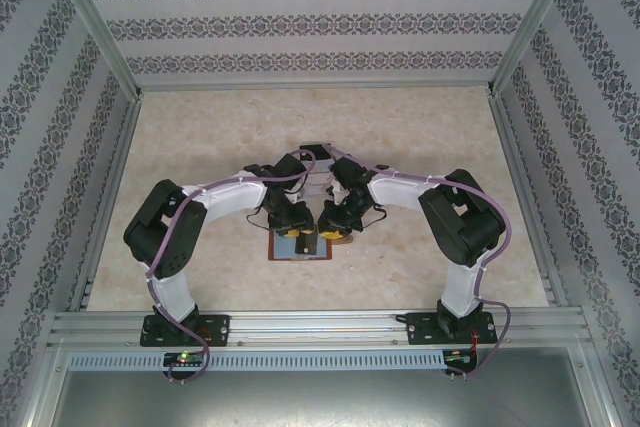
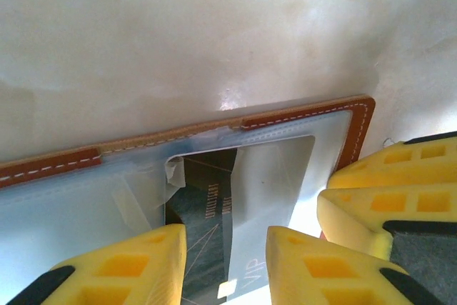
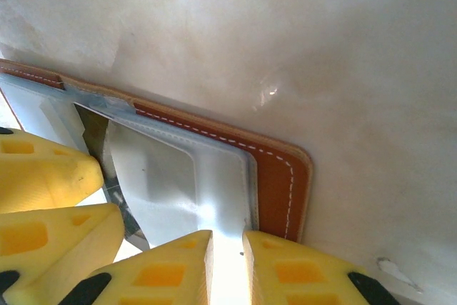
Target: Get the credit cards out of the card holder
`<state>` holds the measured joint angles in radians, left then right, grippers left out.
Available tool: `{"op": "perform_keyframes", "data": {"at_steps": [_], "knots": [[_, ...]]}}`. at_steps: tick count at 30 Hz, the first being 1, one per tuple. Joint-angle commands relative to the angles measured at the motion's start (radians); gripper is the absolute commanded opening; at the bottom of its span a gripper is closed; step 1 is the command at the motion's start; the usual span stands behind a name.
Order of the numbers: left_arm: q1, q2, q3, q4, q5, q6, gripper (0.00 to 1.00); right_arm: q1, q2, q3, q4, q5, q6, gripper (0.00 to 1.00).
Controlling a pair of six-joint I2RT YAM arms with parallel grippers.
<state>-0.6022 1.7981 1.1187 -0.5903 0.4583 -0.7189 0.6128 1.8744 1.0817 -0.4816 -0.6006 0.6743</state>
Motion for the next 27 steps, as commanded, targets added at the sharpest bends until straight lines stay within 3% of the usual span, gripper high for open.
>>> {"op": "perform_keyframes", "data": {"at_steps": [1, 9, 17, 27], "knots": [[-0.005, -0.048, 0.012, -0.026, -0.025, 0.003, 0.35, -0.001, -0.003, -0.027, -0.018, 0.026, -0.012, 0.22], [-0.005, -0.031, -0.001, -0.027, -0.035, -0.002, 0.35, -0.002, -0.003, -0.026, -0.02, 0.024, -0.013, 0.22], [-0.006, -0.003, -0.023, 0.064, 0.068, -0.025, 0.36, -0.003, -0.004, -0.028, -0.019, 0.025, -0.011, 0.22], [-0.008, 0.031, -0.028, 0.077, 0.099, -0.028, 0.35, -0.003, -0.01, -0.032, -0.019, 0.029, -0.01, 0.22]]}}
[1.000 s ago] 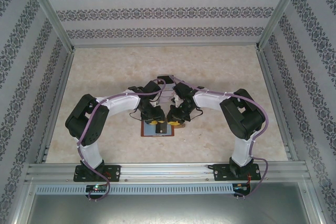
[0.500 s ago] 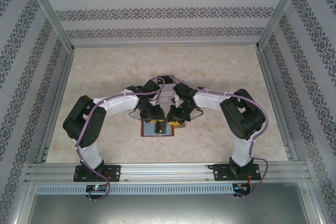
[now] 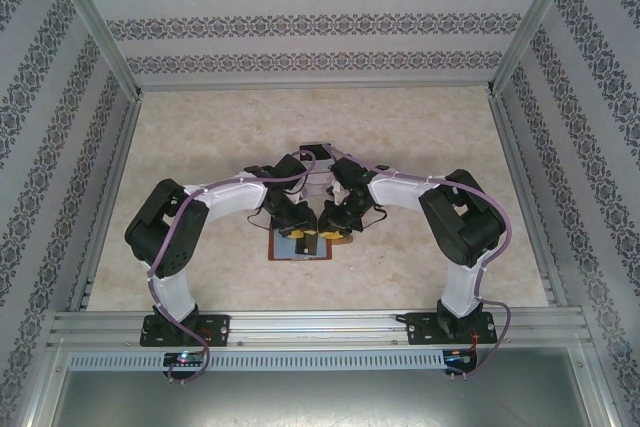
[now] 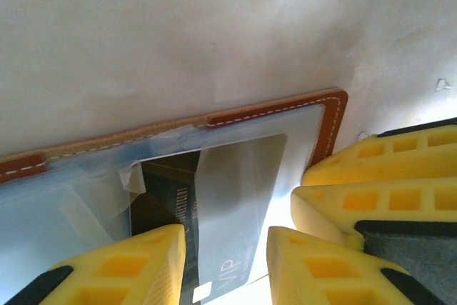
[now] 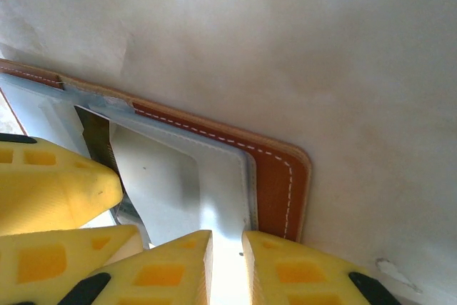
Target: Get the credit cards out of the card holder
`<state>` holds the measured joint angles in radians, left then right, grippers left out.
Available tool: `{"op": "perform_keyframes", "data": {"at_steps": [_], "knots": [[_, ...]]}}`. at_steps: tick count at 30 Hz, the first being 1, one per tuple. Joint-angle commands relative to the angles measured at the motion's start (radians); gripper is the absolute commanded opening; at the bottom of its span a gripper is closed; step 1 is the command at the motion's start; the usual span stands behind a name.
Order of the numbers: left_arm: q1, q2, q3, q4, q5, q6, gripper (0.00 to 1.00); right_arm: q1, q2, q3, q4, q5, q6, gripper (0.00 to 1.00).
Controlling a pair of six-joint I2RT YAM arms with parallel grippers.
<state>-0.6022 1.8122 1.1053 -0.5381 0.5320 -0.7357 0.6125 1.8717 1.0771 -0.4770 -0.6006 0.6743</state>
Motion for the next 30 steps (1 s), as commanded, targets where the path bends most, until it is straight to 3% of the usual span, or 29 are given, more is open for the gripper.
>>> {"op": "perform_keyframes", "data": {"at_steps": [1, 9, 19, 30], "knots": [[-0.01, 0.02, -0.017, 0.033, 0.034, -0.015, 0.36, -0.003, -0.008, -0.028, -0.024, 0.03, -0.01, 0.22], [-0.015, 0.017, -0.025, 0.07, 0.061, -0.031, 0.35, -0.004, -0.011, -0.03, -0.024, 0.03, -0.01, 0.22], [0.005, -0.092, -0.021, 0.053, 0.001, -0.037, 0.36, -0.003, -0.013, -0.036, -0.023, 0.029, -0.012, 0.22], [0.012, -0.066, -0.019, -0.035, -0.048, -0.008, 0.36, -0.002, -0.014, -0.034, -0.025, 0.027, -0.013, 0.22]]}}
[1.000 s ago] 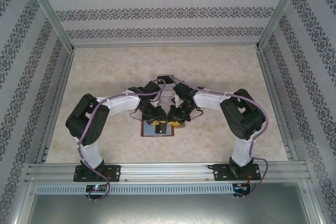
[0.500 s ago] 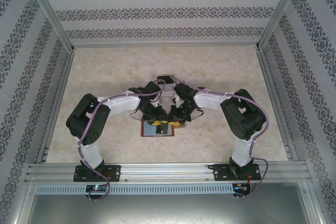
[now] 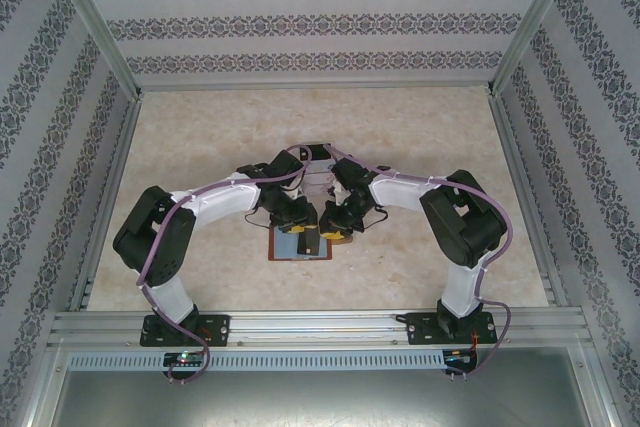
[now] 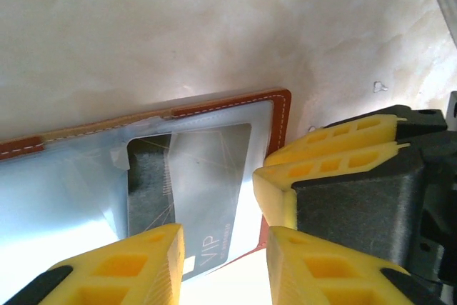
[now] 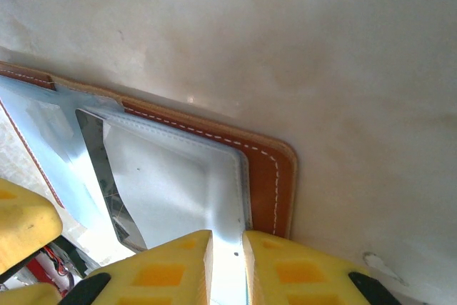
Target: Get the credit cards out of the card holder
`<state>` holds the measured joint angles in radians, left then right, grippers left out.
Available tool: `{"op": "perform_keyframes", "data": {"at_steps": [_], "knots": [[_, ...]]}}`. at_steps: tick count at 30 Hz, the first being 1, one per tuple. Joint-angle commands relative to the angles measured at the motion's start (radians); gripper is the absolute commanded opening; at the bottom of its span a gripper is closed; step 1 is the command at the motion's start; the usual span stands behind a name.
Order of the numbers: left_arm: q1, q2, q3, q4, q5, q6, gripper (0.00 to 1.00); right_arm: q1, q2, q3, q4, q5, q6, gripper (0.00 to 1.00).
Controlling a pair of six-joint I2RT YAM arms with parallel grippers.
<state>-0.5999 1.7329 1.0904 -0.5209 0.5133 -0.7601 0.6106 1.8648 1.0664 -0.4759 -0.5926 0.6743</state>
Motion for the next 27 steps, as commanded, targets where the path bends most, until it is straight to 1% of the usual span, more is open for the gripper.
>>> {"op": "perform_keyframes", "data": {"at_steps": [1, 9, 15, 21, 27], "knots": [[0.01, 0.018, -0.006, -0.053, -0.029, 0.018, 0.36, -0.001, -0.006, -0.023, -0.026, 0.019, -0.013, 0.22], [0.01, 0.057, -0.018, -0.047, -0.016, 0.024, 0.35, -0.001, -0.005, -0.017, -0.03, 0.017, -0.015, 0.22], [0.01, 0.063, -0.019, -0.053, -0.029, 0.027, 0.35, -0.001, -0.003, -0.015, -0.033, 0.019, -0.016, 0.22], [0.009, 0.027, -0.01, -0.075, -0.054, 0.03, 0.35, -0.002, -0.01, -0.016, -0.035, 0.022, -0.015, 0.22], [0.01, -0.011, -0.003, -0.086, -0.077, 0.023, 0.33, 0.0, -0.058, -0.013, -0.037, 0.03, -0.002, 0.22]]}}
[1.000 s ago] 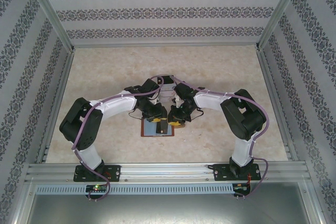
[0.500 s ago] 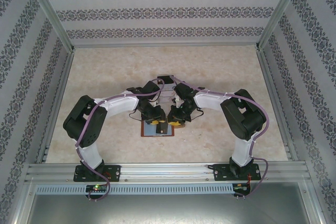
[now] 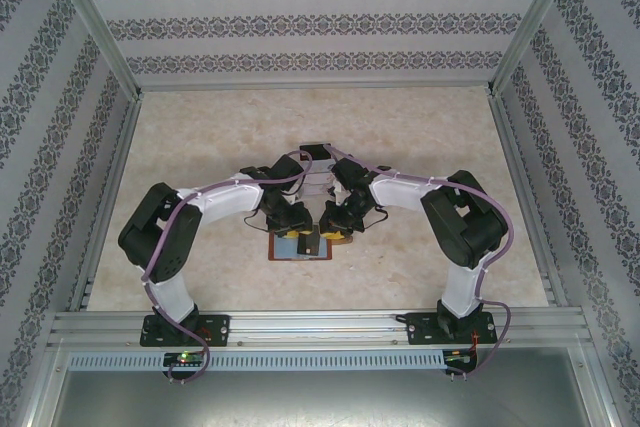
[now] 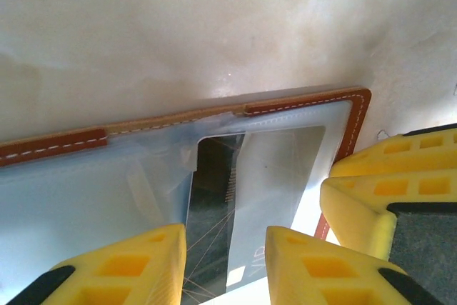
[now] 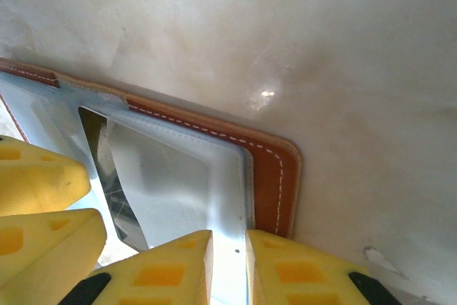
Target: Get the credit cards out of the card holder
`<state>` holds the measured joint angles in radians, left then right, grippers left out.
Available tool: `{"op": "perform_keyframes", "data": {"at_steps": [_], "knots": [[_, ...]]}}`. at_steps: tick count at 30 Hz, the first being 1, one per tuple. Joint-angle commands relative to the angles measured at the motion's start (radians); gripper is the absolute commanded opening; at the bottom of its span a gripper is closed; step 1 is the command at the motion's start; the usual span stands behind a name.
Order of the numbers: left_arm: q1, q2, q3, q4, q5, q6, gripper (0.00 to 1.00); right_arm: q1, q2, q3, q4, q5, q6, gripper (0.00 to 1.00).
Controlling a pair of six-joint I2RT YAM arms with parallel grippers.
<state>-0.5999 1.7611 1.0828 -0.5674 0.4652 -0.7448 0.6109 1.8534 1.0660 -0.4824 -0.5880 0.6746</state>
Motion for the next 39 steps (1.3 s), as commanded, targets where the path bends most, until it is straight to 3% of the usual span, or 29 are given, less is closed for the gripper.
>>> {"op": "perform_keyframes", "data": {"at_steps": [1, 4, 16, 39], "knots": [[0.009, -0.041, 0.003, -0.04, -0.032, 0.007, 0.32, 0.0, -0.056, -0.011, -0.028, 0.025, 0.002, 0.22], [0.01, -0.039, -0.007, -0.031, -0.031, 0.003, 0.27, 0.009, -0.071, -0.001, -0.023, 0.017, 0.009, 0.22], [0.011, -0.023, -0.028, -0.01, -0.02, 0.0, 0.23, 0.053, 0.009, 0.038, 0.019, -0.03, 0.03, 0.22], [0.011, 0.02, -0.068, 0.103, 0.063, -0.025, 0.26, 0.032, 0.057, 0.006, -0.013, 0.028, -0.004, 0.22]]}}
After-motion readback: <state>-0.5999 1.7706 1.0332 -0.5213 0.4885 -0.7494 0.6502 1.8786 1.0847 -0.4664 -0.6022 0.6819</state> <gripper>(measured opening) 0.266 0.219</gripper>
